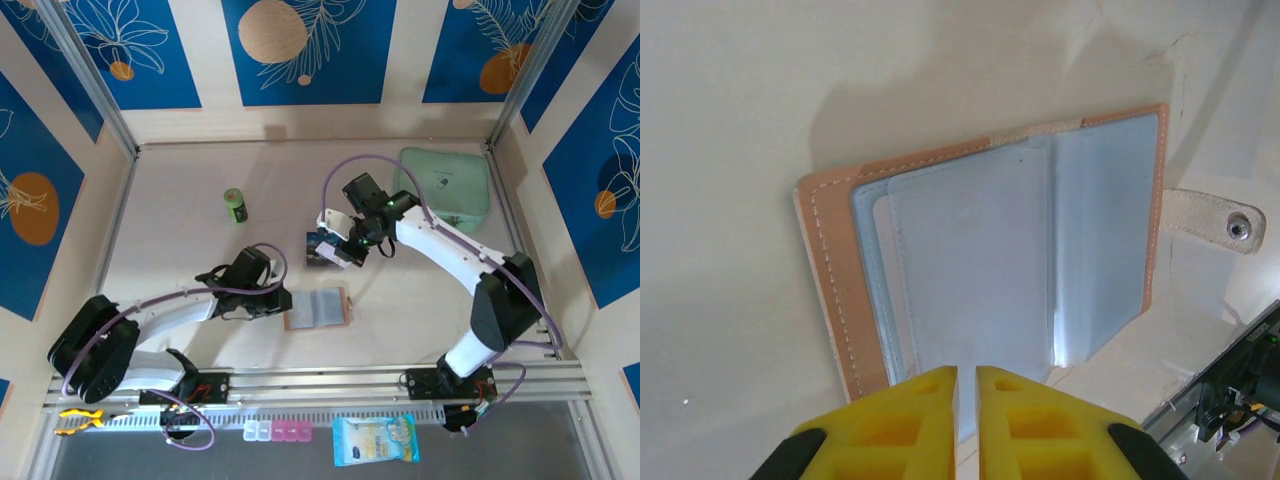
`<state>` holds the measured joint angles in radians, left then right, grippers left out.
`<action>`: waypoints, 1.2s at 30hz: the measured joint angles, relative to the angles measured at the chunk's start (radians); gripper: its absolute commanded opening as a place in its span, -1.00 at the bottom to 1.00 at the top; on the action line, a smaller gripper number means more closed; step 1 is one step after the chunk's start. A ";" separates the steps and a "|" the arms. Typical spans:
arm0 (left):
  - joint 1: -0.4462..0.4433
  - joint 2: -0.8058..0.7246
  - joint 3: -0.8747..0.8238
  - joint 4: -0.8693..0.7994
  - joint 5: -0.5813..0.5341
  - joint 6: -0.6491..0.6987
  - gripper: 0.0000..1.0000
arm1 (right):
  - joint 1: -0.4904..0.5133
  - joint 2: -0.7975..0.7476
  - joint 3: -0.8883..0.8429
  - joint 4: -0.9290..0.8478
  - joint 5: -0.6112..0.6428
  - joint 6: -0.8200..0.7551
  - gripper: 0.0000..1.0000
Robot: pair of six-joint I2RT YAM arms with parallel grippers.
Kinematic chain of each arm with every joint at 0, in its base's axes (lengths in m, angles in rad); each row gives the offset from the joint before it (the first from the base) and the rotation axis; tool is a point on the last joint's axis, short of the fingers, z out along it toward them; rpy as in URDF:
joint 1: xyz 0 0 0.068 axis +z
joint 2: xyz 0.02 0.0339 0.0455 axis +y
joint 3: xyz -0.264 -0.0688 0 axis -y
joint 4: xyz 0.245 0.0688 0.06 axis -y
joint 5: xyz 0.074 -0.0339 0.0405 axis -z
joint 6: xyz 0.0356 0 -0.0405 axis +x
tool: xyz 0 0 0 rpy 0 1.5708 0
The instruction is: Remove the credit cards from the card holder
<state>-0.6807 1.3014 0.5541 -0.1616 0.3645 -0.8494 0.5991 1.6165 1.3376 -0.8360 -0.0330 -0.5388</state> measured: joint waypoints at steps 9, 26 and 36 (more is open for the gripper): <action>0.002 -0.023 -0.002 -0.030 -0.003 0.014 -0.74 | -0.061 0.190 0.235 -0.090 -0.002 -0.174 -0.96; 0.008 -0.098 -0.035 -0.061 -0.019 0.014 -0.75 | -0.104 0.426 0.527 -0.160 -0.008 -0.275 -0.91; 0.011 -0.102 -0.044 -0.064 -0.019 0.014 -0.75 | -0.109 0.488 0.549 -0.182 -0.006 -0.296 -0.66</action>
<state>-0.6693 1.1995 0.5102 -0.2256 0.3458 -0.8352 0.4904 2.1044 1.8866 -1.0180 -0.0387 -0.8352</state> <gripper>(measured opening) 0.127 0.136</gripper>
